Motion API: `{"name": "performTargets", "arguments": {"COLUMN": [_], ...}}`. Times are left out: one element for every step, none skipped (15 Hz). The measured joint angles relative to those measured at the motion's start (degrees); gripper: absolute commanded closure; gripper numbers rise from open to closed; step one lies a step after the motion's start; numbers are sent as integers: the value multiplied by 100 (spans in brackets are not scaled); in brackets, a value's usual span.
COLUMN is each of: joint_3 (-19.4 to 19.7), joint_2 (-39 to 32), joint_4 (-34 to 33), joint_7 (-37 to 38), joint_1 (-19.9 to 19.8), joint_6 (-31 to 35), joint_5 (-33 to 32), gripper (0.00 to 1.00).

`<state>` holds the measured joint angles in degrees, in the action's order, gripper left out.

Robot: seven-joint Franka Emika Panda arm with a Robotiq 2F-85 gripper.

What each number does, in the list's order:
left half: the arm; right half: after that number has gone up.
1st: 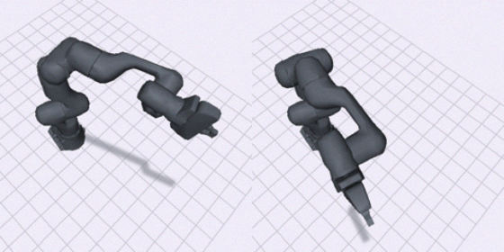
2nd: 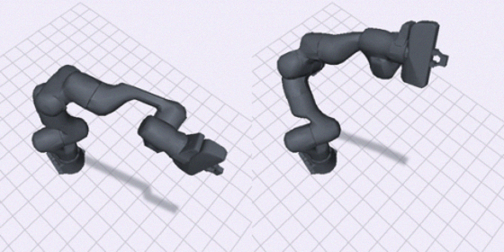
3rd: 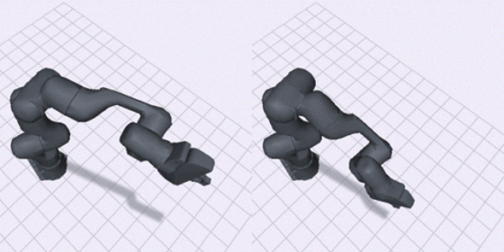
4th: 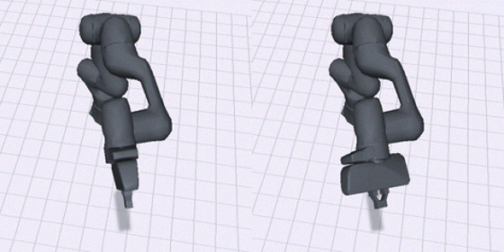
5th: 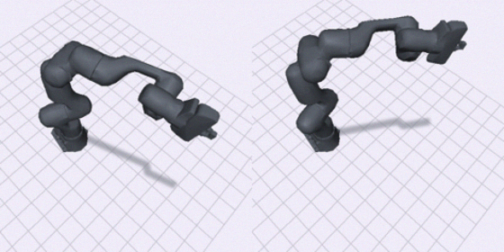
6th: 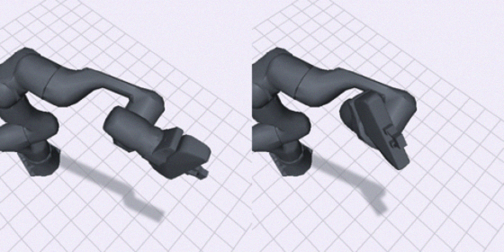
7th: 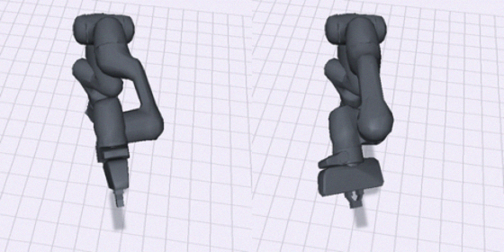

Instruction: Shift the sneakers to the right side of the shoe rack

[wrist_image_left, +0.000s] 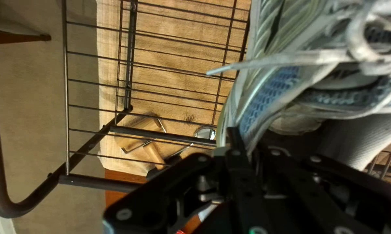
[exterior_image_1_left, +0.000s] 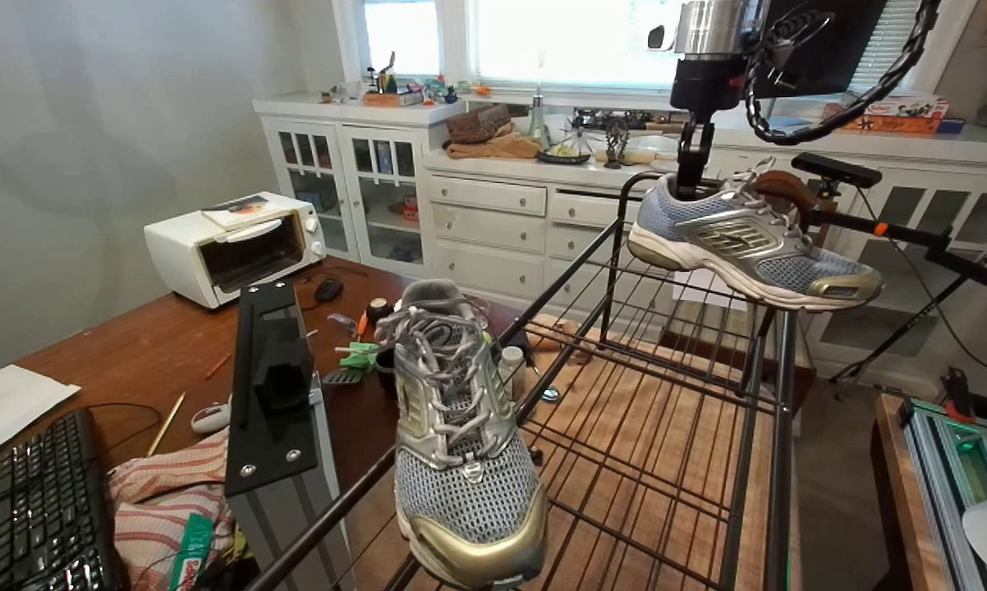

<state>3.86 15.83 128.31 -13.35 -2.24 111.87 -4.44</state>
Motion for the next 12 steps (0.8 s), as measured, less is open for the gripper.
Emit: {"name": "performTargets", "arguments": {"joint_3": [3, 4, 4, 3, 0, -4, -10, -21, -34, -49, -60, -70], "joint_2": [-29, -62, -99, -136, -173, -211, -250, -285, -315, -337, -348, -350], "joint_4": [0, 0, 0, 0, 0, 0, 0, 0, 0, 0, -1, -2], "joint_7": [-19, -29, -36, -42, -43, -44, -45, -45, -45, -45, -45, -45], "joint_1": [-4, -5, -5, -4, -4, -2, 1, 3, 3, 4, 4, 5], "joint_6": [1, 7, 19, 40, 69, 115, 170, 223, 281, 321, 367, 386], "joint_5": [-43, -69, -82, -94, -111, -135, -152, -168, -178, -186, -195, -200], "gripper": [98, 98, 98, 98, 98, 98, 79, 64, 59, 50, 43, 36]}}
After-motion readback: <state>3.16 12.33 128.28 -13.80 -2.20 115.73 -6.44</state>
